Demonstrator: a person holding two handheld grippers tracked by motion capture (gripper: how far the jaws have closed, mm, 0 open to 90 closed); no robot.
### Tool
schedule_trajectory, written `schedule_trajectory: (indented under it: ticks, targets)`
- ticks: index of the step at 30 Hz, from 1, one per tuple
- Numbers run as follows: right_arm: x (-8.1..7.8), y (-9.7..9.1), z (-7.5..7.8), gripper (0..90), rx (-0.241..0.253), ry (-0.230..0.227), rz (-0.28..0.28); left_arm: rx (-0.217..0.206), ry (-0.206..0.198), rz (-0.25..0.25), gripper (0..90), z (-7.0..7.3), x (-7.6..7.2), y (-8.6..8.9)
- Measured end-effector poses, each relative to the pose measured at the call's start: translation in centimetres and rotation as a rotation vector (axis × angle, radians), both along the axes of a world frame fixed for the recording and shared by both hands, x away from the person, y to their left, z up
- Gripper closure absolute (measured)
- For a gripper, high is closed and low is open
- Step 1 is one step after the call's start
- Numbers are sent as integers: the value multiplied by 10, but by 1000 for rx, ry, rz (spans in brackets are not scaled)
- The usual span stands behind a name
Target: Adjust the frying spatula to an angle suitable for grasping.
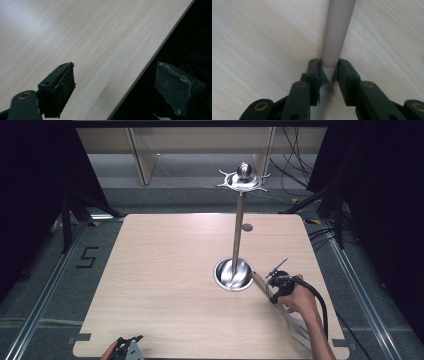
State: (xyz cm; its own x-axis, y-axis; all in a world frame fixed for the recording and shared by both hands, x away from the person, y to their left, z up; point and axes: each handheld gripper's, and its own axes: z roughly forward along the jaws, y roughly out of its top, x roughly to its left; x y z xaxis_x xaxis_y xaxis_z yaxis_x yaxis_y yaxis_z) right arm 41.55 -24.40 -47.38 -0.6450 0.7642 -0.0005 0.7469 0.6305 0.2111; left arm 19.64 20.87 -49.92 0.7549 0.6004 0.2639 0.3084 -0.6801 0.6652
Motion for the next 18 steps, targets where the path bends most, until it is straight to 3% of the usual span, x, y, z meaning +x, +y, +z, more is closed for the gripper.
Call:
schedule_trajectory:
  ticks: [2, 4, 5, 8, 9, 10, 11, 14, 16, 18]
  targets:
    - [-1, -1, 0, 737, 15, 3, -2, -12, -16, 24, 155, -1, 0, -1]
    - [-3, -3, 1, 752, 51, -3, 7, -7, -3, 4, 156, -1, 0, 0]
    - [-3, -7, 4, 759, 83, -21, 12, -1, 1, 0, 156, 0, 0, 0]
    - [-3, -9, 7, 760, 95, -47, 17, 3, -10, 13, 156, 0, 0, 0]
    - [-6, -11, 10, 760, 102, -62, 15, -26, -8, 18, 156, -2, 0, -1]
    - [-6, -11, 10, 760, 102, -62, 15, -2, -12, 10, 156, -1, 1, 0]
    - [-7, -11, 12, 760, 111, -77, 18, -19, -17, 27, 156, -1, 0, -1]
    - [-11, -14, 21, 760, 137, -100, -2, -9, -11, 21, 156, 0, 0, 0]
    - [-12, -19, 26, 761, 146, -140, 28, -24, -8, 22, 156, -1, -1, -1]
    - [-17, -19, 33, 761, 183, -149, -6, -1, 1, -1, 156, 1, 0, 1]
